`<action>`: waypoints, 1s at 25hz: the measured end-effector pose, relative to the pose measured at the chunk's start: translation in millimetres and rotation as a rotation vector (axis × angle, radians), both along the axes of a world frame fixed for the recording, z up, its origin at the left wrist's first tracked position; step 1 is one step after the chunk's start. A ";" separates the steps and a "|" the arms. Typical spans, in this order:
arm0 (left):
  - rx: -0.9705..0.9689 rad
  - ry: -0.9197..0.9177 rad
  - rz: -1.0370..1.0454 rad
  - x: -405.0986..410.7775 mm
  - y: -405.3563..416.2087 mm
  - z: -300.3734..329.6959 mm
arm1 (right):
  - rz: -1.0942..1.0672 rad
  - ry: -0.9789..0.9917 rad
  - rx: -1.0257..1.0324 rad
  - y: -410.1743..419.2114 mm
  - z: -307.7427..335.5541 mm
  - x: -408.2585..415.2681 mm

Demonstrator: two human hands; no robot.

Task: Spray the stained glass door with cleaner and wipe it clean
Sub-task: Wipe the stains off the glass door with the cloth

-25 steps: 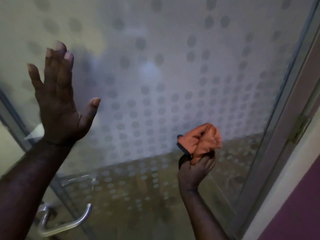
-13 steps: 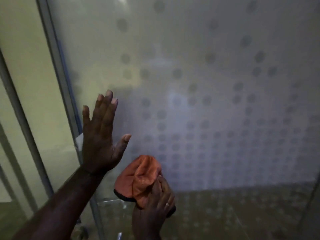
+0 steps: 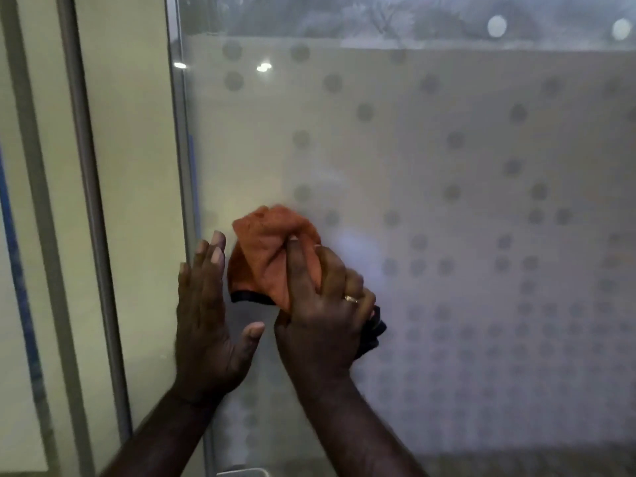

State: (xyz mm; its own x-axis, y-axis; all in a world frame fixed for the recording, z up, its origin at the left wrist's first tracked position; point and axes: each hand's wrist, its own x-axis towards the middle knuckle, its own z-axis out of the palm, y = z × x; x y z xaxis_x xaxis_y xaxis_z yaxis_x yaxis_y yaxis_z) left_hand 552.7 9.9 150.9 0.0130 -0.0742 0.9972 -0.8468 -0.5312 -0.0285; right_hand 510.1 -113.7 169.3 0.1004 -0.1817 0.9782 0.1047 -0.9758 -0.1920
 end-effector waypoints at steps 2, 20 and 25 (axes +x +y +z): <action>-0.039 0.032 -0.074 3.3 -4.8 -0.6 | -0.023 -0.026 -0.057 -4.4 31.9 -2.0; 0.030 0.093 -0.109 -18.9 -10.8 -3.9 | -0.150 -0.232 0.132 -108.1 11.9 -63.5; 0.074 0.337 -0.194 -57.0 -4.7 -38.9 | -0.003 -0.021 -0.069 -78.5 -82.4 -73.8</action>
State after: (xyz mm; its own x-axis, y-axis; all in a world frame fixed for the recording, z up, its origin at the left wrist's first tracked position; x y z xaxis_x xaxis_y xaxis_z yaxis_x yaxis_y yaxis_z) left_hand 495.7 5.2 112.0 0.3175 -0.1796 0.9311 -0.8998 -0.3670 0.2360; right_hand 436.4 -192.2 86.9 0.0793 -0.1144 0.9903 0.1049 -0.9869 -0.1224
